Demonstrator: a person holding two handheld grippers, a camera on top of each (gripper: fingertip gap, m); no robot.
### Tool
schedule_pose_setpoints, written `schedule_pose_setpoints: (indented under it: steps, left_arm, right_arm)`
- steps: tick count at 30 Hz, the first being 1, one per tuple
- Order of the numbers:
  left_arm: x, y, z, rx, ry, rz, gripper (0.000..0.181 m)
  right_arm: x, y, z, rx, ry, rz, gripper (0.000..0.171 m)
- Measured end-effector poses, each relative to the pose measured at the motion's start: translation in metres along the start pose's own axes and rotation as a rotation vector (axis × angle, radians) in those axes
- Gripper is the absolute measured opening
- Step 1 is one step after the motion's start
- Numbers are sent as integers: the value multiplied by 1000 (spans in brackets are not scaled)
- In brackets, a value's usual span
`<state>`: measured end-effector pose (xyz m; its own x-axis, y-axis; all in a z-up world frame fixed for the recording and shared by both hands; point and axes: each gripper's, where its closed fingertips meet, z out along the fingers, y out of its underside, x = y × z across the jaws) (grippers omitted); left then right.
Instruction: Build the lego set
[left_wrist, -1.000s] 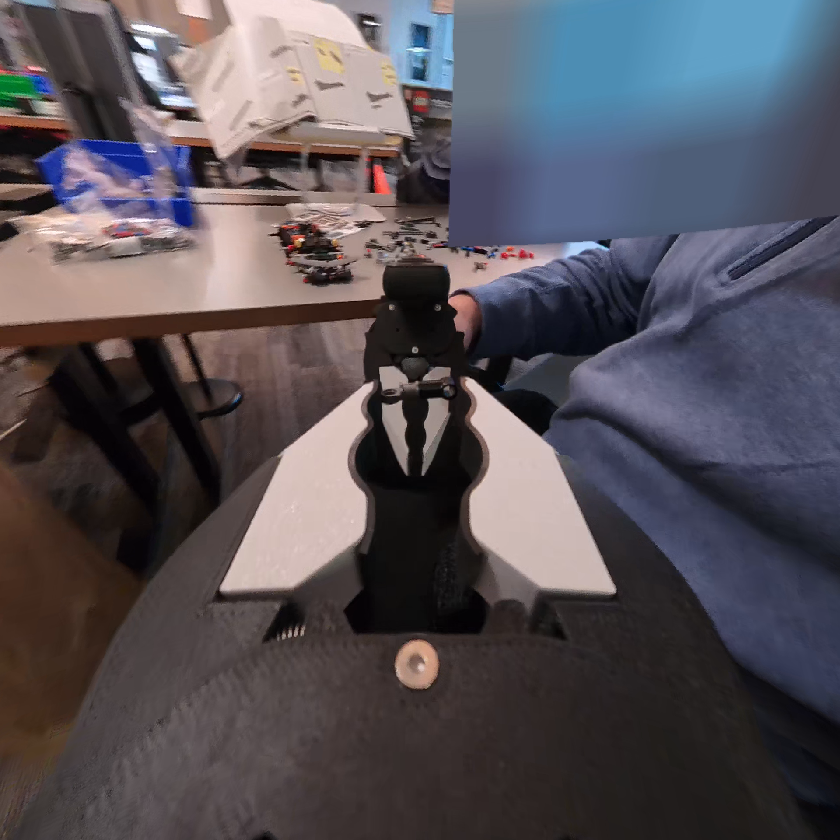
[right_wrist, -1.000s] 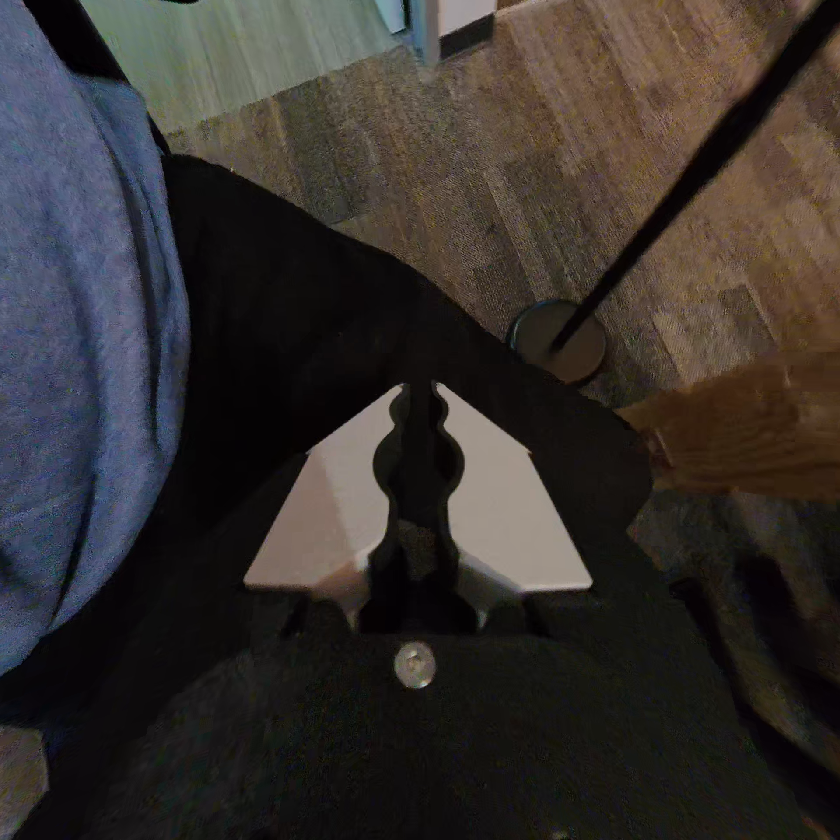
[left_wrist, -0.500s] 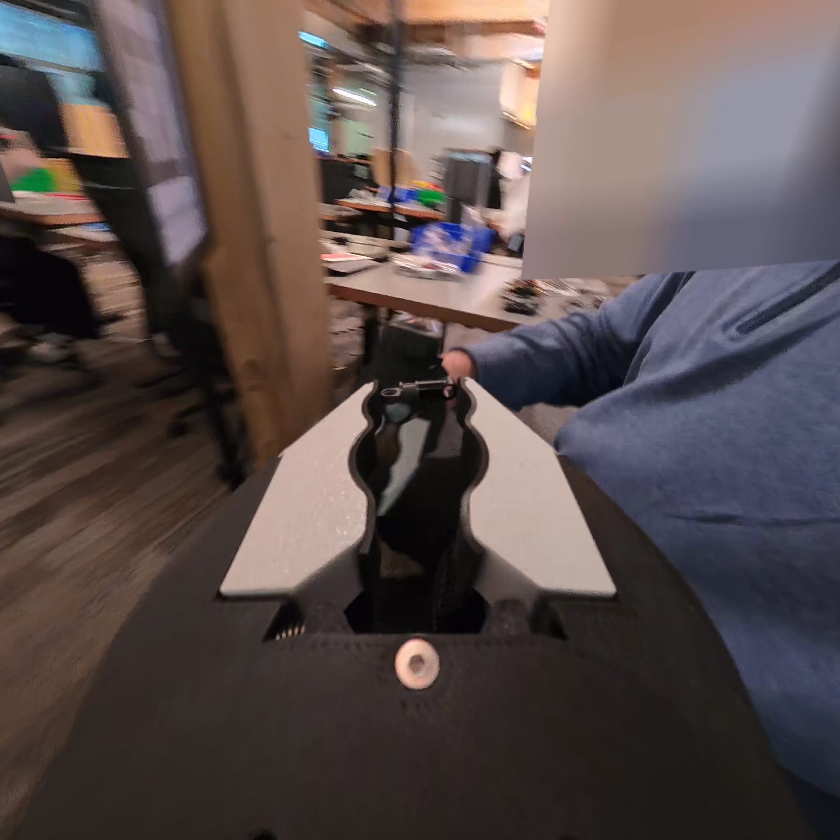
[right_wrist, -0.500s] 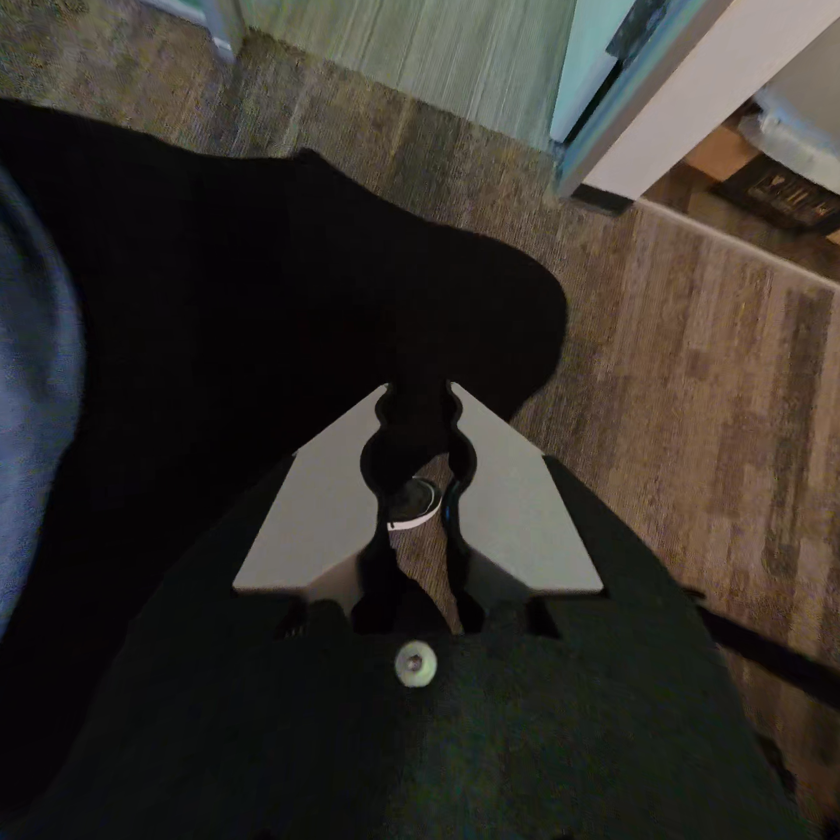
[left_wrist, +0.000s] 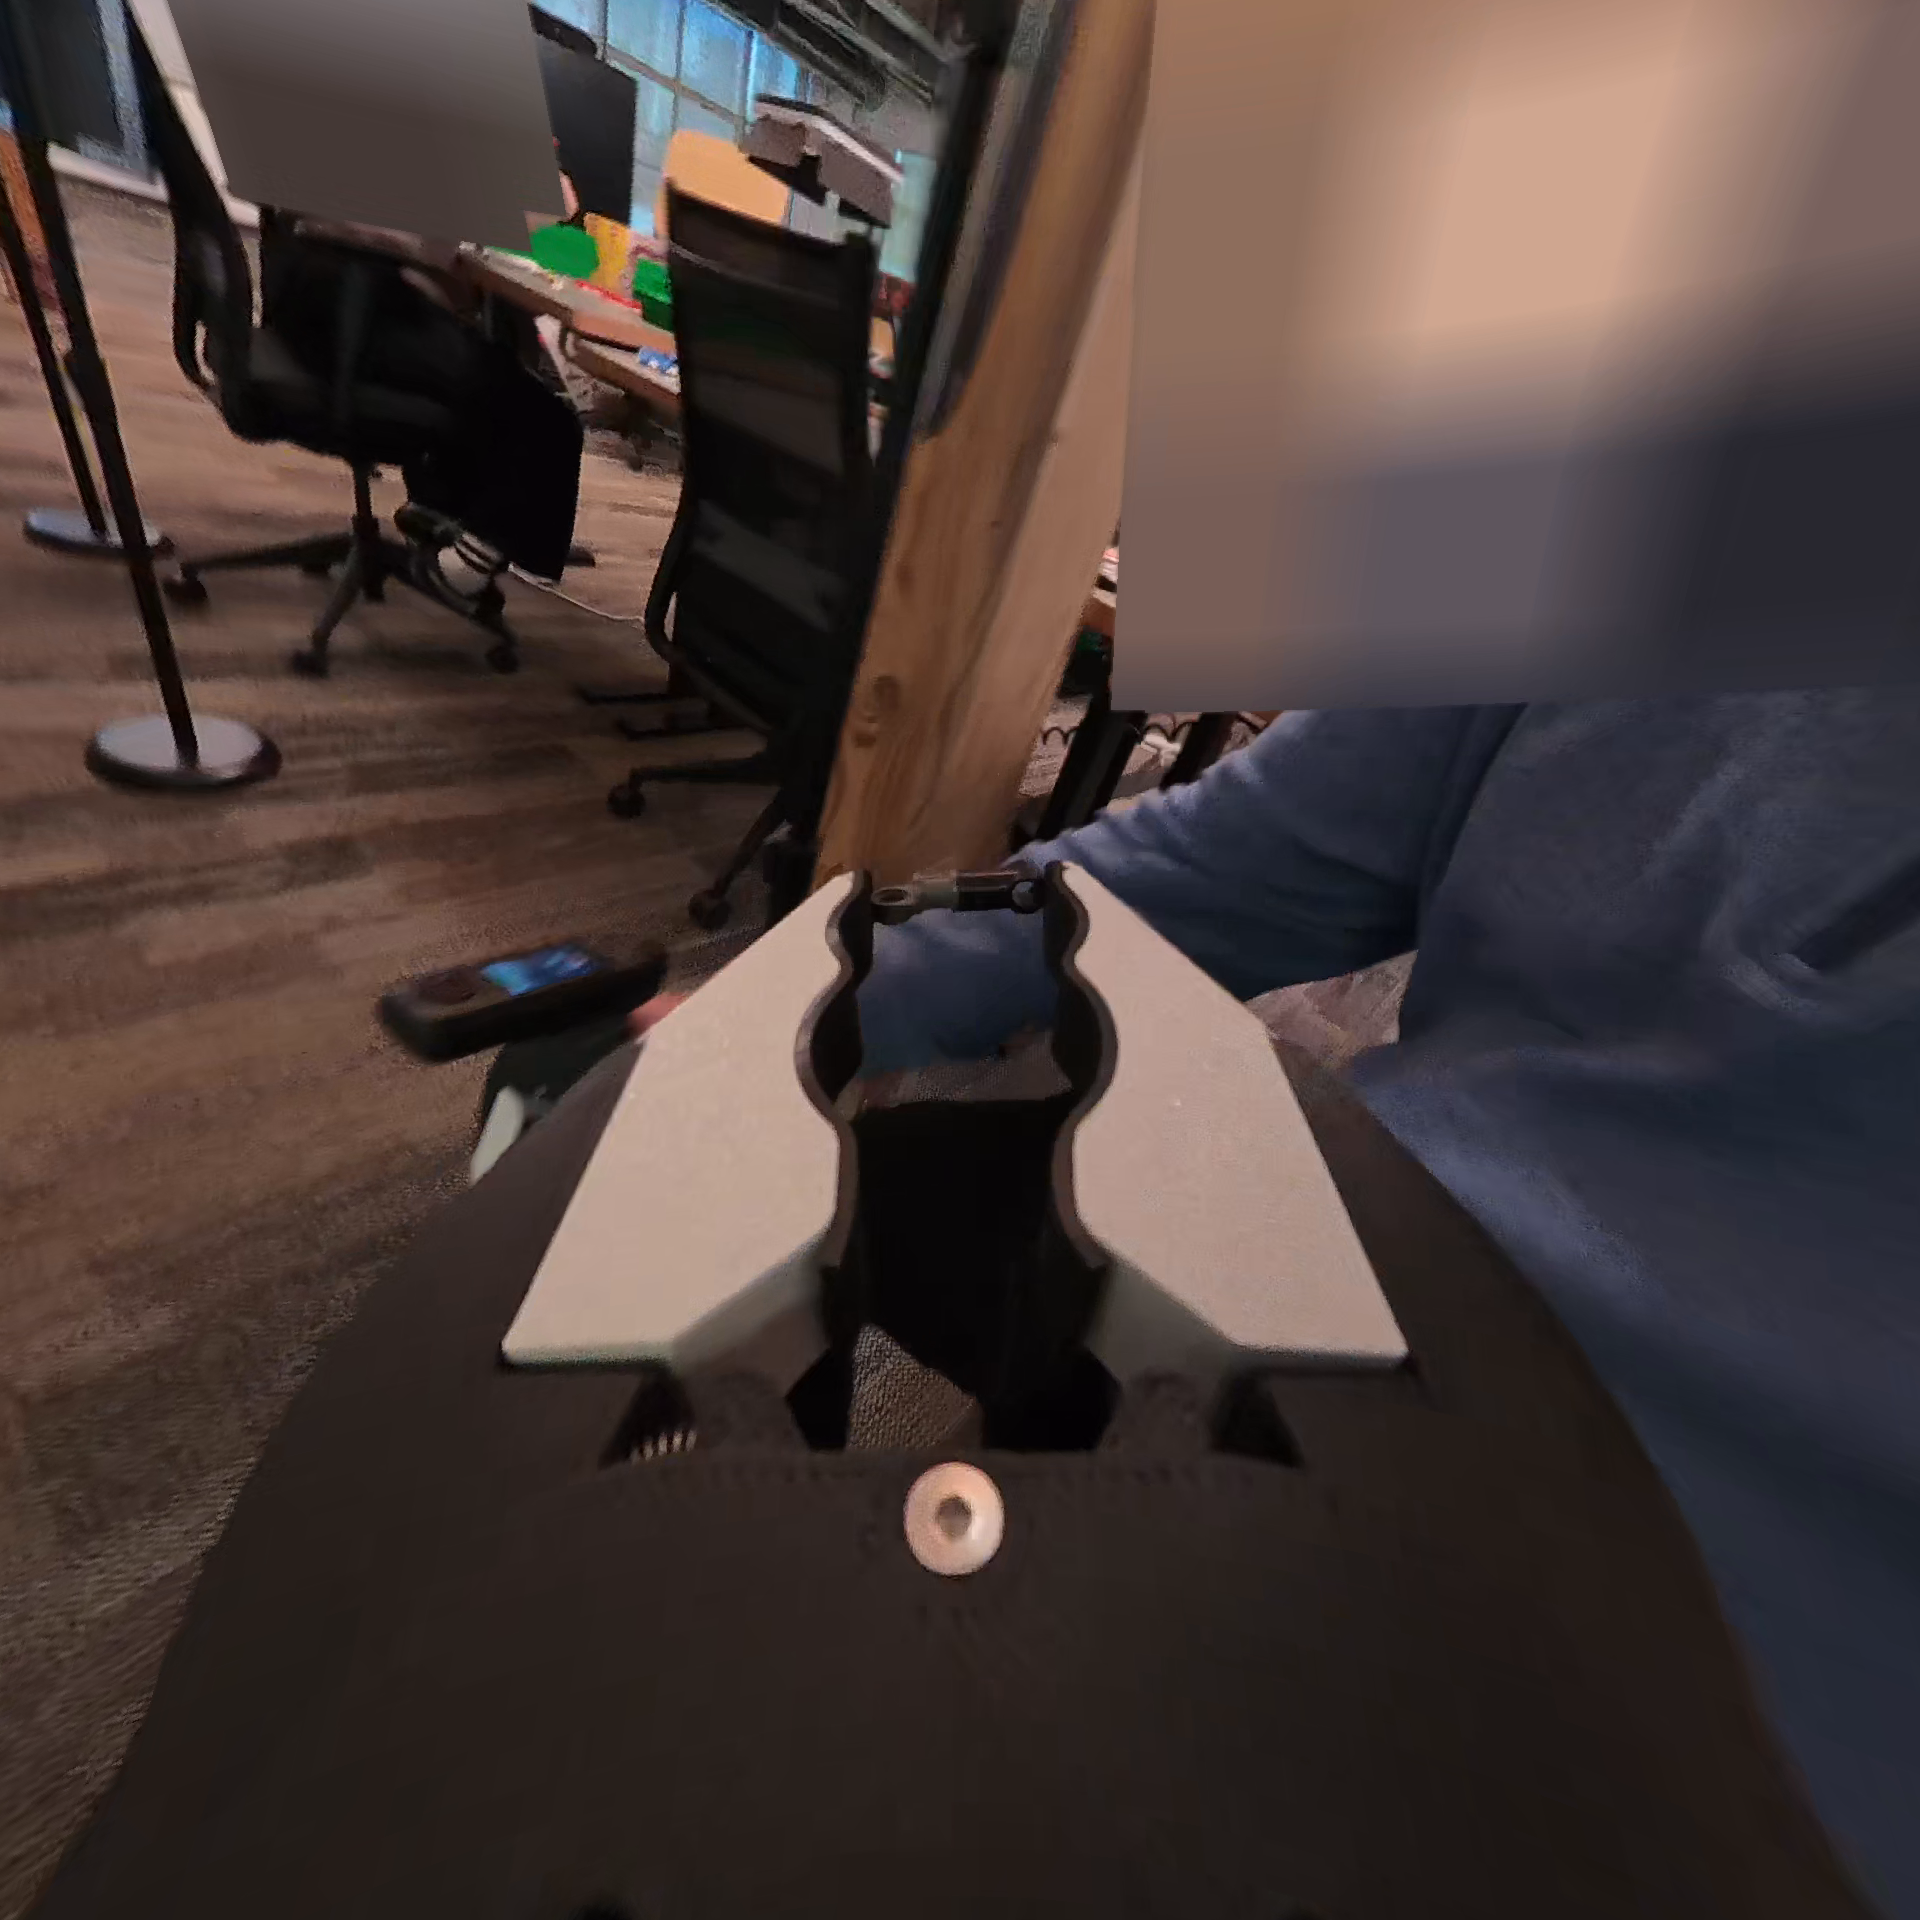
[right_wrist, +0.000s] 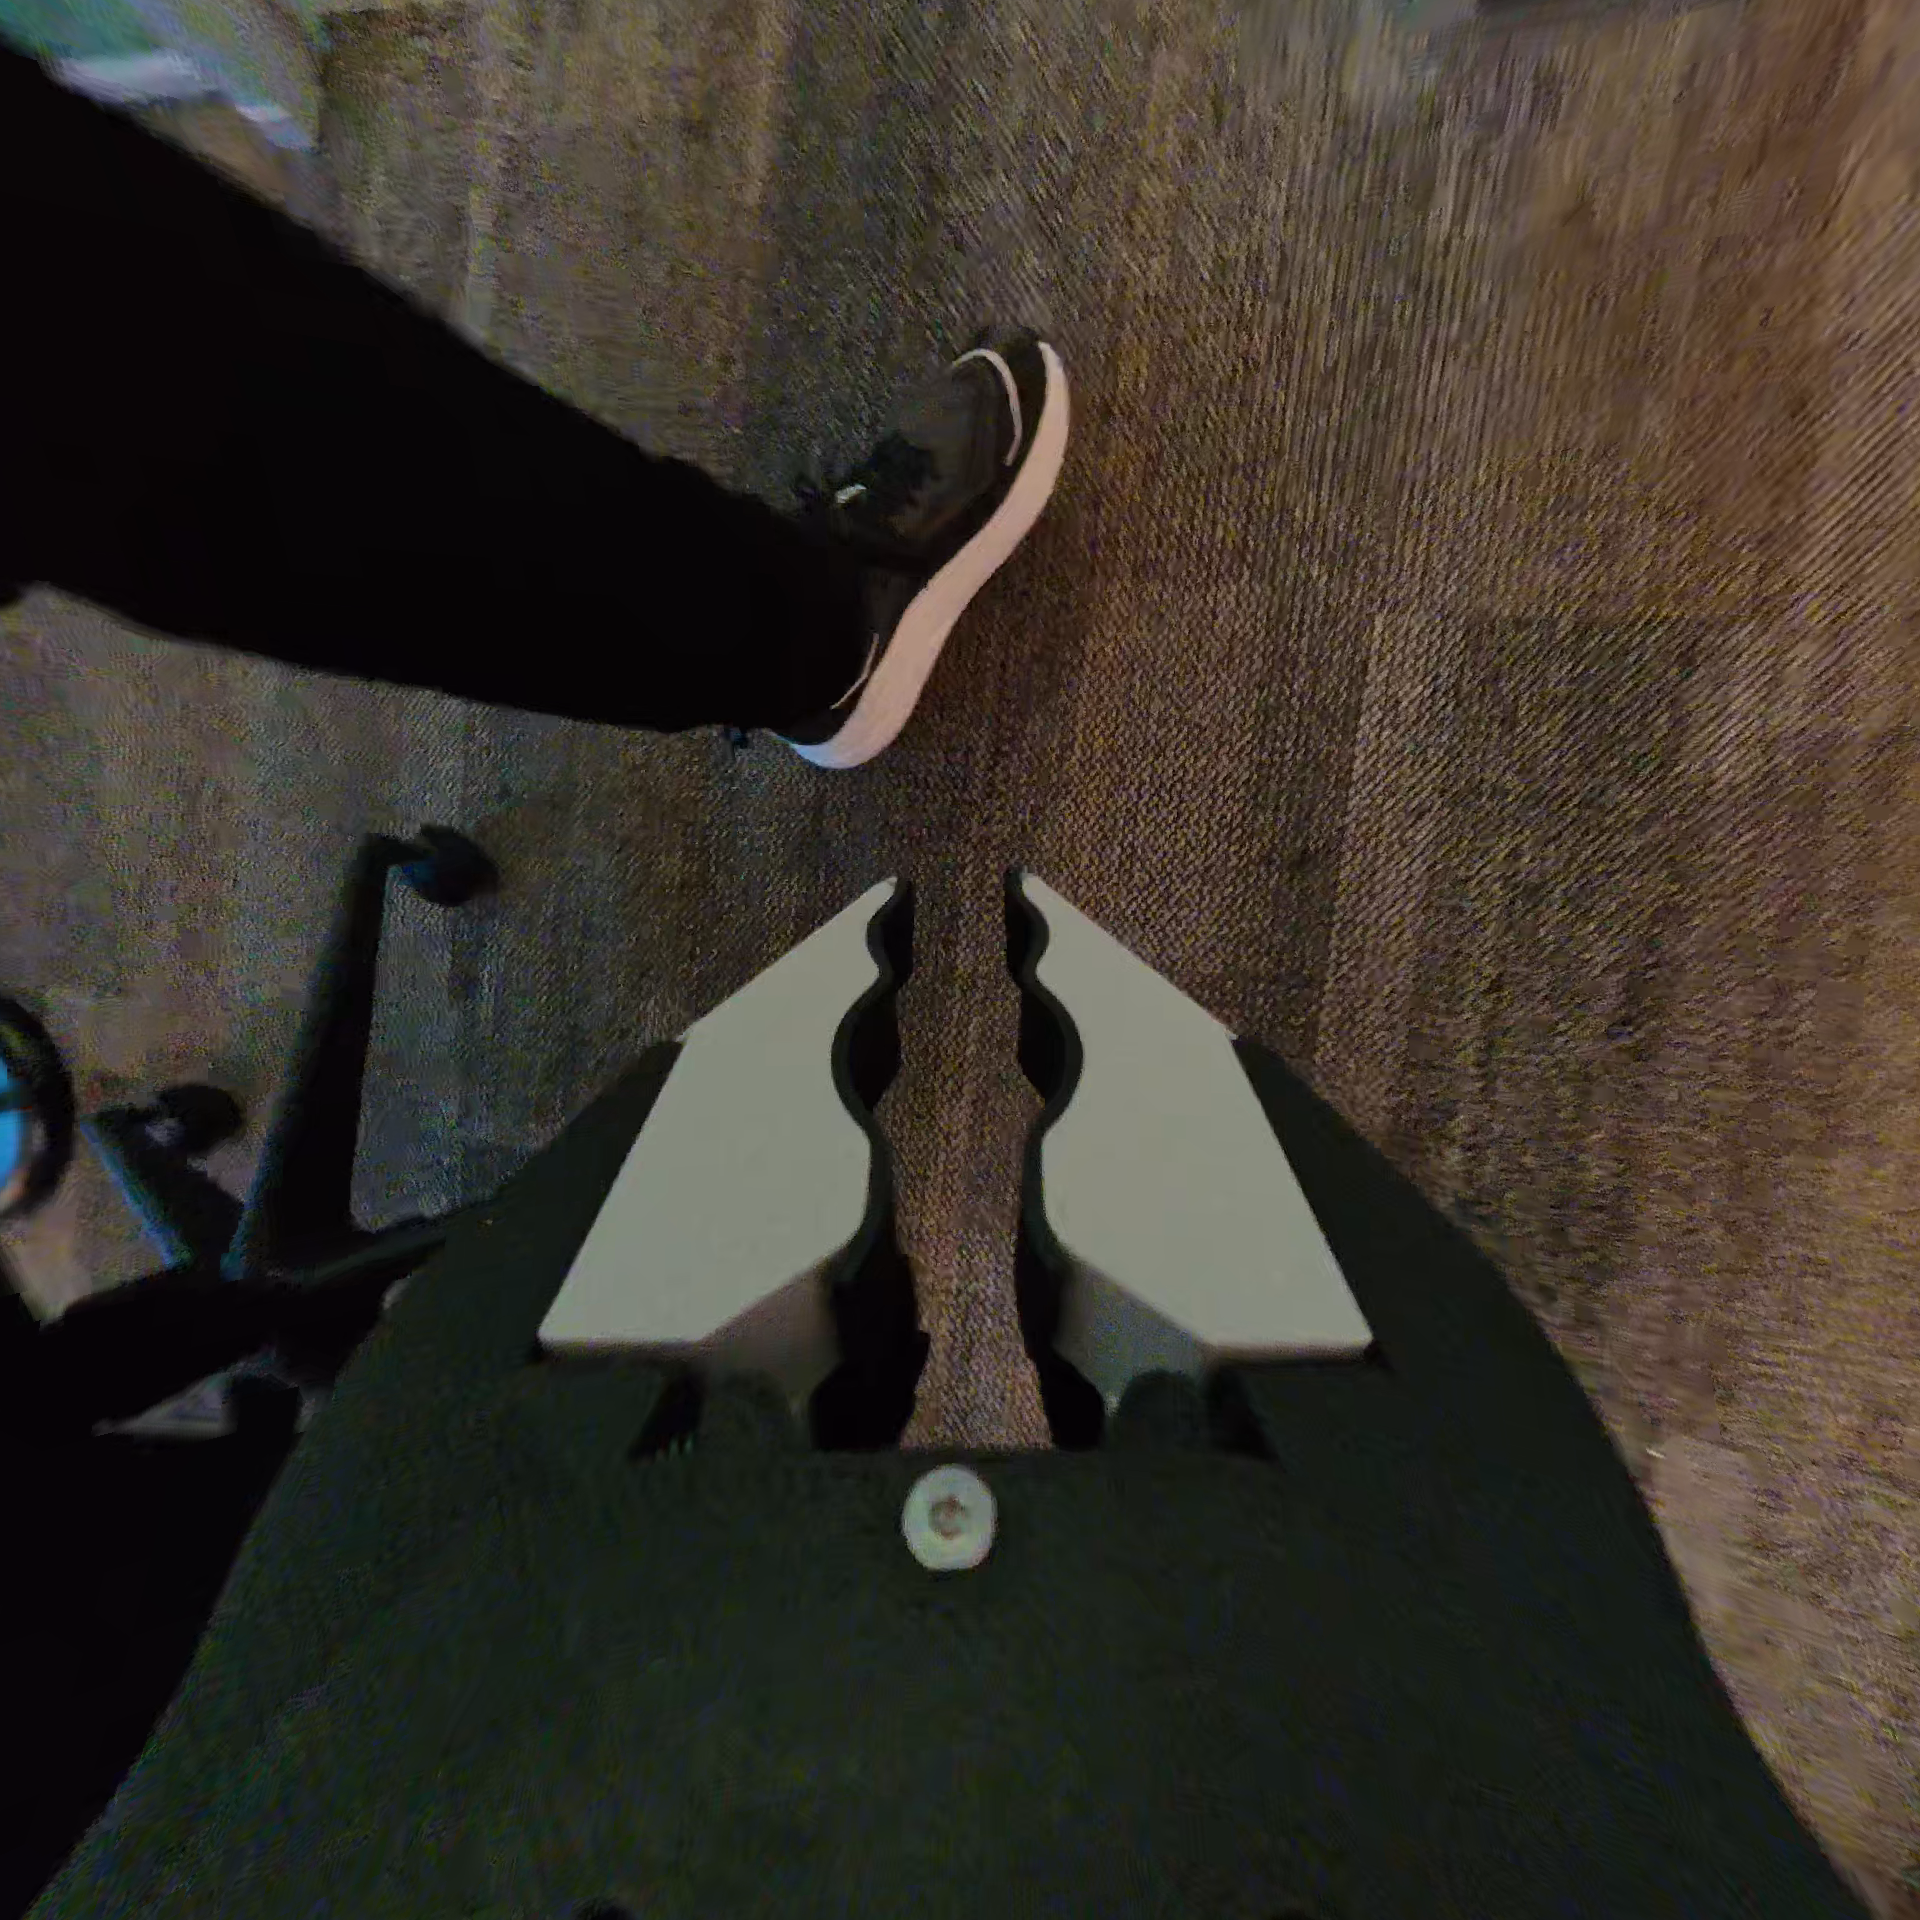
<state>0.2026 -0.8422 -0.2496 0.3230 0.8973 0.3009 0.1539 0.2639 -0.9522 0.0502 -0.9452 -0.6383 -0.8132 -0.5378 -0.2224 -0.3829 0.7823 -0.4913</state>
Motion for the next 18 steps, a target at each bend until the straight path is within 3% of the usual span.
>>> schedule_pose_setpoints:
  steps: [9,14,18]
  left_arm:
    - [-162,52,3,32,-90,-67,31]
    - [-207,95,6,8,-134,-162,31]
    - [-229,121,7,-25,-147,-230,31]
  right_arm:
    - [169,79,203,-55,74,225,19]
    - [212,136,291,-133,94,262,20]
    - [227,165,339,-168,102,282,21]
